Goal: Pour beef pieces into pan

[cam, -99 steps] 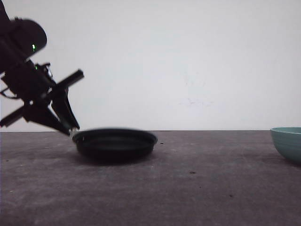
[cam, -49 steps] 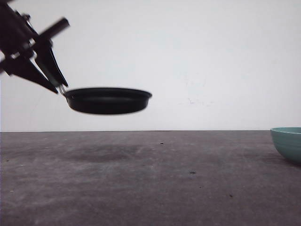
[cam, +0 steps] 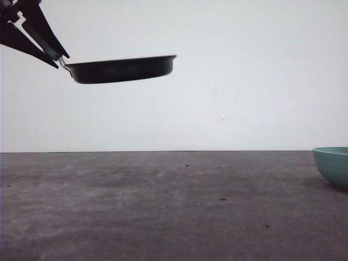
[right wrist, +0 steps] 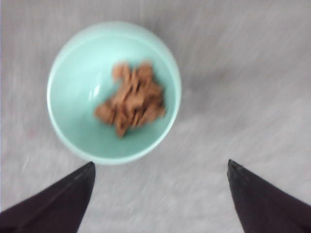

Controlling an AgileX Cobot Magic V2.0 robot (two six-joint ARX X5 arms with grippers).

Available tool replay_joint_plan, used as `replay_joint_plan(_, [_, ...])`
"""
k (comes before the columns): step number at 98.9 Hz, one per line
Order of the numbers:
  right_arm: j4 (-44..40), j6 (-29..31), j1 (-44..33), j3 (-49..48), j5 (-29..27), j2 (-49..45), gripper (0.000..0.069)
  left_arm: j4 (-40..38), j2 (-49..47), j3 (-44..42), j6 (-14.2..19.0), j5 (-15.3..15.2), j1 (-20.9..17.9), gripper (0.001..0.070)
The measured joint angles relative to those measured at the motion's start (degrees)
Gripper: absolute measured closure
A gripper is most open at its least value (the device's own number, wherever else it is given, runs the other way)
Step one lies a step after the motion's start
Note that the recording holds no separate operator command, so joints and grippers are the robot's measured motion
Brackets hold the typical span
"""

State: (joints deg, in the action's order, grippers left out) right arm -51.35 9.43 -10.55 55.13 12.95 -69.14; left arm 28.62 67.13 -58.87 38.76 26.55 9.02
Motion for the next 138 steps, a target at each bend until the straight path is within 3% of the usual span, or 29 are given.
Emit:
replay_joint_plan(13, [-0.04,0.11,0.0,0.02,1.84,-3.69,0.0175,0.0,-1.11,0.0,0.39,-0.02,-0.02,0.0652])
replay_joint_plan(34, [1.73,1.33,0.0,2.16,1.01,-9.51,0.0273,0.0,-1.53,0.0,0.48,0.0,0.0,0.0652])
replay_joint_plan(54, [3.74,1.62,0.0,6.49,-2.29,-13.73,0.0287,-0.09,-1.53,0.0,0.48,-0.02,0.0,0.0653])
replay_joint_plan(81, [3.3,1.99,0.0,9.22,-2.47,-21.9,0.029,-0.11,-1.55,0.0,0.48,-0.11,0.0,0.0653])
replay_joint_plan(108, [3.58,1.99,0.0,9.35,-3.76,-22.29,0.046,-0.98,-1.53,0.0,0.42,-1.27,-0.02,0.0653])
replay_joint_plan(138, [4.94,1.99,0.0,9.51,-4.17,-24.5,0.0483,-1.64,-1.53,0.0,0.42,-1.4,0.0,0.0653])
